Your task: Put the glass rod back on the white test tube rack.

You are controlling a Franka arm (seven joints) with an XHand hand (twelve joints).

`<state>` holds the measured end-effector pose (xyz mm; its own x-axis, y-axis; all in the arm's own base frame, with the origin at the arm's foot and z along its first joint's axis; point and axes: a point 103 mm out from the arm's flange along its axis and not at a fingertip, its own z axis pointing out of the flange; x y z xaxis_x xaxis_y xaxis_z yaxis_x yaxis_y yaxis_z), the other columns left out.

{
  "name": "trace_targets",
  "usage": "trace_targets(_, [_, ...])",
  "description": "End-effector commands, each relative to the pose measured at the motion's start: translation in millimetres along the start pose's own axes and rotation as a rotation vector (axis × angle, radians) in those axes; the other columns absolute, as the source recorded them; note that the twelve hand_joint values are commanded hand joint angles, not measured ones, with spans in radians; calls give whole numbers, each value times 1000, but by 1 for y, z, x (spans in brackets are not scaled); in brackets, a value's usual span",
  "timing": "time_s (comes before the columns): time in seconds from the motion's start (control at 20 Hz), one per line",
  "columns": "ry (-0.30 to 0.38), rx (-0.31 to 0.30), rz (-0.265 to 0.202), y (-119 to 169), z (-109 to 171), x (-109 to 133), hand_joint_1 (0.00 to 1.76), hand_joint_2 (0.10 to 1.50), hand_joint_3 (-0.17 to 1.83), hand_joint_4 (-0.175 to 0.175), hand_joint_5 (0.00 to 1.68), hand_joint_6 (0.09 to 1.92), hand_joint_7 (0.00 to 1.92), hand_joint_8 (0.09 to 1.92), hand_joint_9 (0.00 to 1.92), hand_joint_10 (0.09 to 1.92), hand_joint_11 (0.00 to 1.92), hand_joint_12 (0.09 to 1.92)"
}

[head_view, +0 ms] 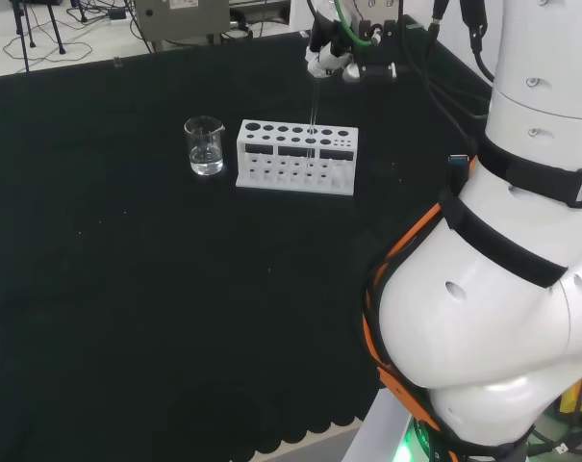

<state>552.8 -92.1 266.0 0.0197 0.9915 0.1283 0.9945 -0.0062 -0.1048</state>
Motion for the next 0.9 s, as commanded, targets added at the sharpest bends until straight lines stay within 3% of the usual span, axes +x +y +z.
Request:
trace_targets(0.05, [-3,8,-6,0,2,1,1300,1020,43,-175,1216,295,1165,1027,1762,697,1353,825])
trace_targets(0.4, [10,63,-41,1,8,5,1301,1010,48,-175,1217,305,1188,989,1766,687,1356,779])
trace_targets(0.6, [41,81,-50,1,8,4,1305,997,50,-175,1202,353,1242,878,1784,688,1380,765])
trace_targets(0.8, [44,124,-79,1,6,6,1339,971,60,-175,1013,722,1314,620,1792,723,1449,757])
trace_targets(0.9, [46,148,-89,1,7,7,1394,762,406,-175,875,861,1337,552,1780,777,1473,772])
